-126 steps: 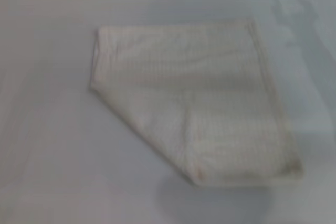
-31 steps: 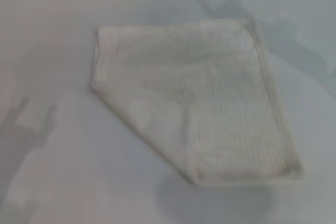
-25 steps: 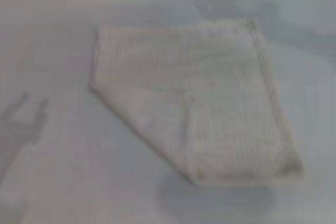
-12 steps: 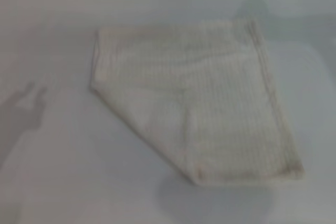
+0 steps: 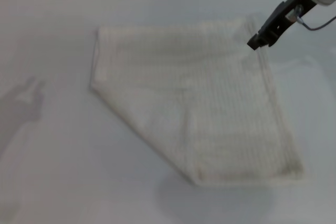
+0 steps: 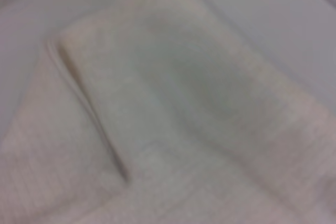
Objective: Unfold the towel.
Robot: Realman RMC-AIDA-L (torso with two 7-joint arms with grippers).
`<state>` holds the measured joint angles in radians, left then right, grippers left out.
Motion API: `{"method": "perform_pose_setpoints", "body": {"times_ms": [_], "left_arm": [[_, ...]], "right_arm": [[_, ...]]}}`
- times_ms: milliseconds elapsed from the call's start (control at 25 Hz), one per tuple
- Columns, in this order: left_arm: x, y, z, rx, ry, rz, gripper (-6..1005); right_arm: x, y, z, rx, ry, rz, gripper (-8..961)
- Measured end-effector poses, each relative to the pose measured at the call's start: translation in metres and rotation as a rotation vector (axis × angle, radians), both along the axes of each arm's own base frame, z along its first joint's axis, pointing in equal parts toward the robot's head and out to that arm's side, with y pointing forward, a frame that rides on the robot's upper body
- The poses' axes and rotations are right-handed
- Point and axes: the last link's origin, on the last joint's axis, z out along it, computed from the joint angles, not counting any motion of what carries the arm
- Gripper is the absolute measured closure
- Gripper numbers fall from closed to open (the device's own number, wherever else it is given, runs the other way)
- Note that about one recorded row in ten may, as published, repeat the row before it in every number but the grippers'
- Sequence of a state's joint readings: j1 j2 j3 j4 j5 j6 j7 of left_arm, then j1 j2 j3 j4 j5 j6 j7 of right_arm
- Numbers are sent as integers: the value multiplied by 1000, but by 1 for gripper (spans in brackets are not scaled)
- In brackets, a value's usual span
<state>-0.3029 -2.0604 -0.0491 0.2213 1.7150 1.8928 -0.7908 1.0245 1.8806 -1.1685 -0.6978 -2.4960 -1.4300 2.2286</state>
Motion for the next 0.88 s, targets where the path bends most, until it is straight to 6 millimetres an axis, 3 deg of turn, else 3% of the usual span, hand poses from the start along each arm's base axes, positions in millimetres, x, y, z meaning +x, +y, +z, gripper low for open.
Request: {"method": "perform_pose_setpoints", "body": {"times_ms": [280, 480, 680, 880], "left_arm": [[-4, 0, -2, -5, 7, 27, 767], [-11, 5, -4, -14, 28, 87, 767], [-19, 23, 2, -6, 156, 143, 766], [-10, 31, 2, 1, 157, 109, 766]], "right_arm": [[9, 0, -10, 19, -9, -9, 955], [3, 4, -20, 44, 5, 1, 955], [-5, 6, -24, 51, 14, -2, 955], [9, -1, -26, 42, 4, -45, 955]]}}
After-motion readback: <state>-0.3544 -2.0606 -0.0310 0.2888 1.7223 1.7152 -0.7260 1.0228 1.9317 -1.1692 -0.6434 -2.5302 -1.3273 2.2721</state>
